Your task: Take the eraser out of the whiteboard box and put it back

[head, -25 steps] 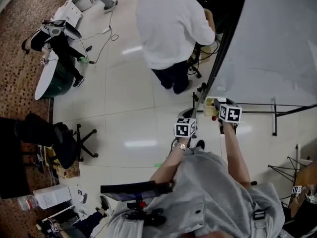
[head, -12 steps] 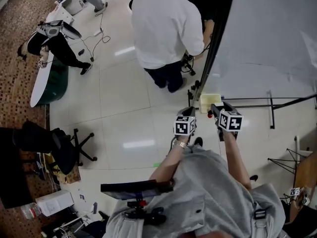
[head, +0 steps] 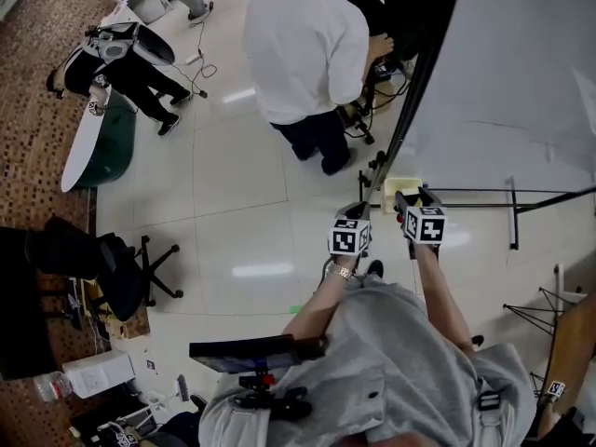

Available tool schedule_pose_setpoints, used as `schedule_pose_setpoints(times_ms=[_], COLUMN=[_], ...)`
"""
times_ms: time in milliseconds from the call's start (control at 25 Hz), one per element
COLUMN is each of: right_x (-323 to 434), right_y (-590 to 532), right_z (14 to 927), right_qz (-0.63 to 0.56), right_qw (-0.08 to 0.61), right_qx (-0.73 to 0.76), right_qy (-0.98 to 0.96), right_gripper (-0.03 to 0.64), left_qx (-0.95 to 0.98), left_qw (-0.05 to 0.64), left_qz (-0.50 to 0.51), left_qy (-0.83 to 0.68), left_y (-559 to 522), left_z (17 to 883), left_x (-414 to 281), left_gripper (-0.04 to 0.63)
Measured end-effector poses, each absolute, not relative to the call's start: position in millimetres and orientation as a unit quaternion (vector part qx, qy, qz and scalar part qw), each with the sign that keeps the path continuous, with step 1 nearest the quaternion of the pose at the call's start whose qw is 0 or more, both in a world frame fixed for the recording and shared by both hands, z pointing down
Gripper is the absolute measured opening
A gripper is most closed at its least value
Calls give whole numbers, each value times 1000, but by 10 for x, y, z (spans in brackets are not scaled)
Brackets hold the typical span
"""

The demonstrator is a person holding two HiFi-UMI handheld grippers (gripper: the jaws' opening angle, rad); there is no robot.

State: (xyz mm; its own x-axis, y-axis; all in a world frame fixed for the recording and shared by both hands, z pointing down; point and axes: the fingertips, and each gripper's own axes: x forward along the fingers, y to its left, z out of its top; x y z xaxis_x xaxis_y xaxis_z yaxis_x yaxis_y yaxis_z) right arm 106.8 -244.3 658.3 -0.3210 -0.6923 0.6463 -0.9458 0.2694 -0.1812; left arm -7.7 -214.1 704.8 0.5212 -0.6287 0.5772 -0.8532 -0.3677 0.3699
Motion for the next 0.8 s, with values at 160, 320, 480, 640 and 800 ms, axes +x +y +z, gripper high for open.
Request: schedule_pose_setpoints(times_ms=[160,320,480,640,800], right_x=[1079,1067,1070,1073,1022], right_y=[-2428,-2452,-2419,-2223,-2236], right_z=[6668,6598,6772,7206,7353], right_qz=[290,267,267,310,323], right_qw=[214,215,233,261,250], right_qx=[540,546,552,544,536], right_qy=[-761,-764,-755,-734,-738], right_gripper=[274,273,274,275,276], left_qx=[808,809,811,814,817], left_qw=[325,324,325,326,325], left_qz=[170,168,168,170,172], left_qy=[-461,-460,-456,-449,-444], left_y=[-2129,-2114,-2083,-2036,-2026], left_z=[7031,7021,7015,7047,7056], left_x=[-148,-176,-165,-148,-140], left_gripper=[3,3,3,3,3])
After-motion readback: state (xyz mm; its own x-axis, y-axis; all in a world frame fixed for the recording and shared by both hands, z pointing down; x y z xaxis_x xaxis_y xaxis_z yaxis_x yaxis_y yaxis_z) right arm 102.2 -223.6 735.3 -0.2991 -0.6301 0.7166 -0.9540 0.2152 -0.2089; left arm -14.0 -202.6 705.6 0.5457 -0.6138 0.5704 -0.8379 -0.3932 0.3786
